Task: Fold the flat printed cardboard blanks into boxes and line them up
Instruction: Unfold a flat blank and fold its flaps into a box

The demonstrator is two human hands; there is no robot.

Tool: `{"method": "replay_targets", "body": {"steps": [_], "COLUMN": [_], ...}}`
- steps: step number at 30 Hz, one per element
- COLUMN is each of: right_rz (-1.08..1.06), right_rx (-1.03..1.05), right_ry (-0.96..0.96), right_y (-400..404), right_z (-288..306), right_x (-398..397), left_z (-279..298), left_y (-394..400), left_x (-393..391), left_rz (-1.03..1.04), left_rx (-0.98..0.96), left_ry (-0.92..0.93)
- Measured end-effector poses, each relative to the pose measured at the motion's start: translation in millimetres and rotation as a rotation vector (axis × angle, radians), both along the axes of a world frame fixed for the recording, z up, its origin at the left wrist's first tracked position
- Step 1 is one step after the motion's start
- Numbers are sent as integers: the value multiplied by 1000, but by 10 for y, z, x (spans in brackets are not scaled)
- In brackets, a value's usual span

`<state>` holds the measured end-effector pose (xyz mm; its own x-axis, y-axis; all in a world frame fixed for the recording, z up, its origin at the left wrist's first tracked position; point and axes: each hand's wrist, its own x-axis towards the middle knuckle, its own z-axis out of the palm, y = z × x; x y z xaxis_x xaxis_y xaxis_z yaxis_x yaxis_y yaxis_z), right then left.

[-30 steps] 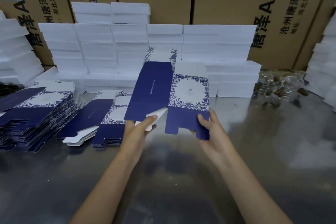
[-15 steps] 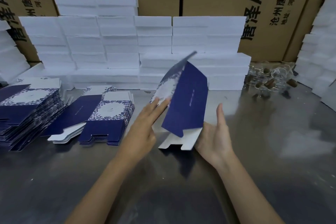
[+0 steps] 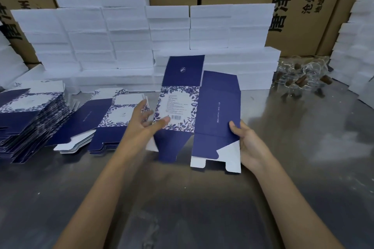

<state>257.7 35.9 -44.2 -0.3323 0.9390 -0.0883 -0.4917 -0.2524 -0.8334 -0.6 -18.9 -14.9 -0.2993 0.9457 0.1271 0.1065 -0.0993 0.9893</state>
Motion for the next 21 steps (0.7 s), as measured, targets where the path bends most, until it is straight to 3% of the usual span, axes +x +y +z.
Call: {"method": "replay_targets", "body": {"steps": [3, 9, 13, 15, 17, 21], "right_rz": [95, 71, 21, 65, 113, 41], "right_rx": [-3, 9, 57, 64, 38, -27], "right_ry": [-30, -129, -170, -223, -233, -228], "right_y": [-24, -47, -49, -61, -72, -92], "right_z": [13, 45, 60, 62, 55, 75], "right_x": [22, 24, 58, 76, 70, 32], "left_z": [-74, -79, -123, -110, -122, -170], "left_y": [-15, 12, 1, 25, 61, 108], "left_x": [-100, -158, -74, -74, -91, -87], "left_rz": [-115, -151, -182, -75, 63, 71], "left_rx": [-117, -161, -172, -175, -191, -195], "left_ry": [-316, -103, -210, -282, -242, -219]}}
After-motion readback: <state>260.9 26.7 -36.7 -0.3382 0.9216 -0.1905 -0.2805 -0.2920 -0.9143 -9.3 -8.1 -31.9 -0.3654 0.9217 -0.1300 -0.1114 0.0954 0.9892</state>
